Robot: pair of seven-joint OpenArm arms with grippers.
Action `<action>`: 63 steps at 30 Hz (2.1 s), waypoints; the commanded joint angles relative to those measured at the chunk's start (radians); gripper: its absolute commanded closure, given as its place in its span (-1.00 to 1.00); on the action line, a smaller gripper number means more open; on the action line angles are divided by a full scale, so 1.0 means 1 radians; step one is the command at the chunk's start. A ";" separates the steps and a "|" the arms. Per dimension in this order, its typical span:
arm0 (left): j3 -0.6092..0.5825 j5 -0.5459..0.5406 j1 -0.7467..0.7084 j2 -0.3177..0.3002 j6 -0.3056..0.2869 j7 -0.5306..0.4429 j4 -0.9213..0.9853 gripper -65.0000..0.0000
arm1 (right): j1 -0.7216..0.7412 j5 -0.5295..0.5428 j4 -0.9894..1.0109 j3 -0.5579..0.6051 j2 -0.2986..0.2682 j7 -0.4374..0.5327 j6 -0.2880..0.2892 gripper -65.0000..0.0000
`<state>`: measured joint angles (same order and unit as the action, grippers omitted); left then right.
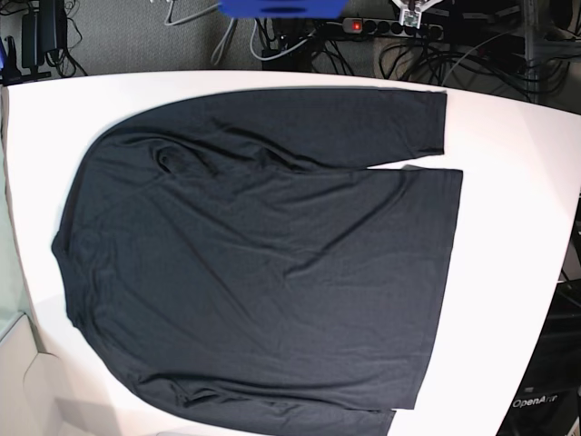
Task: Fold the T-shirt properly
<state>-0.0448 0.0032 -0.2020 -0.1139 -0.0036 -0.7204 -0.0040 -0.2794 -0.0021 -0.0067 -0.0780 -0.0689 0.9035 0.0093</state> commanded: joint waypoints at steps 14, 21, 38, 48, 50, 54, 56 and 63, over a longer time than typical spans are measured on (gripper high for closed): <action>0.095 -0.004 -0.170 -0.045 -0.003 -0.450 0.002 1.00 | -0.156 0.001 0.003 -0.003 -0.012 0.451 -0.012 1.00; 0.101 -0.004 -0.268 -0.046 -0.003 -0.594 -0.012 0.93 | -0.220 0.066 -0.071 -0.001 -0.024 0.475 -0.012 1.00; 0.101 -0.096 -0.729 -0.063 0.000 -0.143 -1.155 0.86 | -0.567 0.100 -0.840 -0.006 -0.036 0.328 -0.010 0.82; 0.147 -0.098 -0.808 -0.079 0.007 0.141 -1.576 0.87 | -0.731 0.144 -1.484 -0.004 -0.032 -0.123 -0.009 0.82; 0.178 -0.108 -0.815 -0.068 0.004 0.233 -1.658 0.87 | -0.728 0.144 -1.571 -0.003 -0.036 -0.238 -0.006 0.82; 0.239 -0.168 -0.811 -0.066 0.000 0.396 -1.800 0.87 | -0.708 0.144 -1.699 -0.001 -0.038 -0.416 -0.004 0.82; 0.267 -0.197 -0.802 -0.071 0.000 0.485 -1.844 0.87 | -0.700 0.142 -1.749 -0.001 -0.039 -0.484 -0.004 0.82; 0.317 -0.289 -0.726 -0.073 -0.002 0.729 -1.867 0.81 | -0.628 0.142 -1.828 0.005 -0.050 -0.697 -0.004 0.82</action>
<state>0.2668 -0.2867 -0.9146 -0.1822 -0.0036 0.0349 -1.8580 -0.8936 0.1387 -1.8191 -0.0696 -0.1146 0.1810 0.0059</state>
